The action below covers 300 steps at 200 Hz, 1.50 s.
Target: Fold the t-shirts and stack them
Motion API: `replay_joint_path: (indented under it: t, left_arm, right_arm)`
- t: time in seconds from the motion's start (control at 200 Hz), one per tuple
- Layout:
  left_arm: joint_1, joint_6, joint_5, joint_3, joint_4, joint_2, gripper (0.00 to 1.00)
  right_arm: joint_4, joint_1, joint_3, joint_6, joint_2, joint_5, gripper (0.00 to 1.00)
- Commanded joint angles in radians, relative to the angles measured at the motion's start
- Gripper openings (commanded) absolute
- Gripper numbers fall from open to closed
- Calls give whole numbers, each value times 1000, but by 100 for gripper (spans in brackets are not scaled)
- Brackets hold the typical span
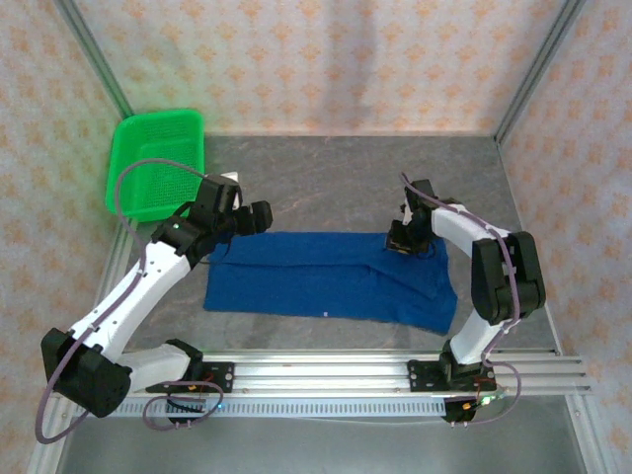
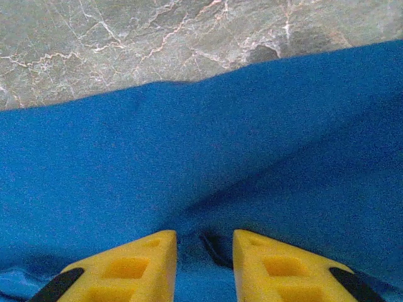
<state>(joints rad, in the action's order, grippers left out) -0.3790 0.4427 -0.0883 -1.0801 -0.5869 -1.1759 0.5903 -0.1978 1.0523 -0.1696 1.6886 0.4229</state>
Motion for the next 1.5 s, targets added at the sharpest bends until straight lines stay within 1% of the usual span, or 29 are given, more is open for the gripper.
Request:
replay_joint_path:
  t: [0.0, 0.12, 0.255, 0.395, 0.495, 0.78, 0.99, 1.15, 1.265, 1.495]
  left_arm:
    - [-3, -25, 41, 3, -30, 13, 84]
    - [-2, -30, 48, 8, -33, 16, 84]
    - [-3, -33, 51, 15, -34, 18, 84]
    - [-3, -35, 59, 23, -37, 18, 83]
    - [-3, -35, 65, 35, -33, 21, 83]
    - [-3, -19, 74, 78, -19, 14, 83]
    - [-3, -12, 76, 98, -12, -7, 83]
    - [-3, -6, 73, 115, 1, -26, 83]
    - [-3, -4, 76, 120, 5, -40, 83]
    - [-3, -10, 70, 135, 14, -68, 83]
  right_arm:
    - [13, -8, -2, 15, 17, -5, 24]
    - [2, -11, -18, 20, 10, 15, 19]
    - [5, -10, -25, 21, -1, 11, 12]
    - [9, -12, -28, 16, -43, 14, 4]
    - [23, -12, -33, 13, -78, 21, 0]
    - [11, -16, -115, -44, -199, 61, 0]
    - [5, -44, -193, -98, -304, 99, 0]
    - [0, -87, -265, -157, -372, 118, 0]
    - [-33, -137, -328, -231, -424, 134, 0]
    - [-67, -220, -424, -340, -477, 122, 0]
